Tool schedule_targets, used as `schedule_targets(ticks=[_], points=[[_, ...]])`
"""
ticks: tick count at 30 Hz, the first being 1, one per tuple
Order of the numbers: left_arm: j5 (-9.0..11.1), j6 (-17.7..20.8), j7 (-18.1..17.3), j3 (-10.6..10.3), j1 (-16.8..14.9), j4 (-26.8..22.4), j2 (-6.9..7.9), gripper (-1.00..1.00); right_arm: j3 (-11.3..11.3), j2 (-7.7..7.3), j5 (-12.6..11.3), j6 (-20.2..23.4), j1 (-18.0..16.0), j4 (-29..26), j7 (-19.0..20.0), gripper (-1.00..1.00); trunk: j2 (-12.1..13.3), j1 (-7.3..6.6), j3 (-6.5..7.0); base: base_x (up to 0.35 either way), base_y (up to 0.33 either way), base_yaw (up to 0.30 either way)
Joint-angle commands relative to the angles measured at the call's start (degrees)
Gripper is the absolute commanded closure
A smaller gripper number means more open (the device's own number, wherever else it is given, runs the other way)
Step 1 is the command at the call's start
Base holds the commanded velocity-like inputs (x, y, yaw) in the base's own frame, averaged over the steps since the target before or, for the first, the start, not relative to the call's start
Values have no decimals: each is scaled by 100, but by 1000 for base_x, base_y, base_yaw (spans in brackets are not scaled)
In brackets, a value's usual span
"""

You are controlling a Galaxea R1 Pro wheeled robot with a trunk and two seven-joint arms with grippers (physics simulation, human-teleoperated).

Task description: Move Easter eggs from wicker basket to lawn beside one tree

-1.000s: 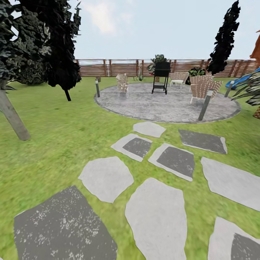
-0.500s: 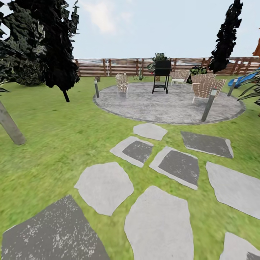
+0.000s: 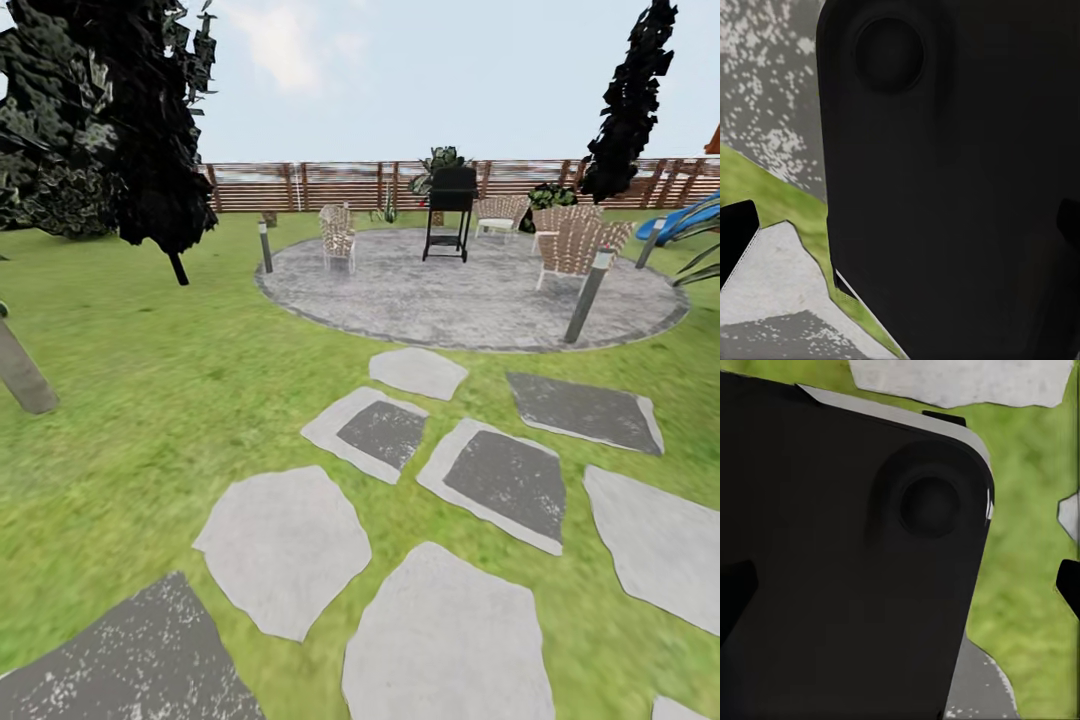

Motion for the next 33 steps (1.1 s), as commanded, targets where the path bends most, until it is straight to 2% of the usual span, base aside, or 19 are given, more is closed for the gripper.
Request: schedule_targets(ticks=[1, 33], points=[[7, -8, 2, 3, -2, 0, -1, -100, 15, 1, 20, -16, -3, 5, -1, -100, -2, 3, -5, 340, 0, 0], [7, -8, 2, 3, -2, 0, -1, -100, 15, -1, 15, -16, -3, 6, -1, -100, -2, 3, -5, 339, 0, 0]])
